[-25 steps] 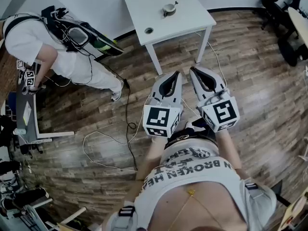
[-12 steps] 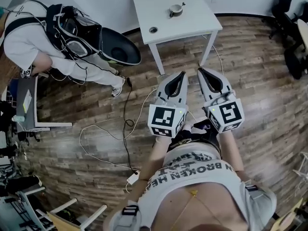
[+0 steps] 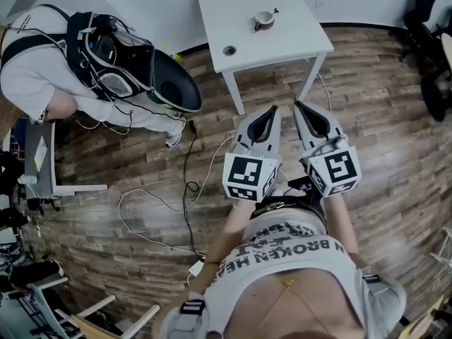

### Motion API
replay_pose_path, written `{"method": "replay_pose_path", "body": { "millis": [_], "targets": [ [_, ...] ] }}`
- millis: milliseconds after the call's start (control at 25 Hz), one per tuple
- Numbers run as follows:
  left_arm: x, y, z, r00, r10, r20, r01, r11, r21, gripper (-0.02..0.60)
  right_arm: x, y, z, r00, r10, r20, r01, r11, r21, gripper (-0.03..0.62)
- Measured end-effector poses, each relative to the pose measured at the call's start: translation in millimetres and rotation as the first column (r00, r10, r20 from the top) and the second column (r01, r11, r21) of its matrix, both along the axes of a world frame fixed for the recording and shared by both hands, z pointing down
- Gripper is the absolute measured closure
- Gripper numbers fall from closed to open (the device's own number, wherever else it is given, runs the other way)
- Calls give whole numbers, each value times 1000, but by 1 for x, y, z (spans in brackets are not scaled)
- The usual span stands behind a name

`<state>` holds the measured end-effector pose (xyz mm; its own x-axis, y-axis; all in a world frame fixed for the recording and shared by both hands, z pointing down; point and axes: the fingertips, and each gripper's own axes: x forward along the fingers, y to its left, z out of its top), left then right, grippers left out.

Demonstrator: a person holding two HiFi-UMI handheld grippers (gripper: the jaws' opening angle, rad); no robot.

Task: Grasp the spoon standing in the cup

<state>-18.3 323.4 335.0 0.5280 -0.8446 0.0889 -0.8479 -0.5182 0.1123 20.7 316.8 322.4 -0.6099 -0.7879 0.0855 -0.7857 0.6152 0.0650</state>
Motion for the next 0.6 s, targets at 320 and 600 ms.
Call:
{"method": "replay_pose_path", "body": {
  "millis": [320, 600],
  "targets": [
    [-27, -72, 9, 998, 69, -14, -69, 997, -21, 586, -37, -73, 3, 999, 48, -26, -48, 999, -11, 586],
    [-51, -133, 10, 992, 125, -7, -125, 992, -32, 586, -62, -131, 8, 995, 98, -32, -99, 994, -38, 586]
  ]
}}
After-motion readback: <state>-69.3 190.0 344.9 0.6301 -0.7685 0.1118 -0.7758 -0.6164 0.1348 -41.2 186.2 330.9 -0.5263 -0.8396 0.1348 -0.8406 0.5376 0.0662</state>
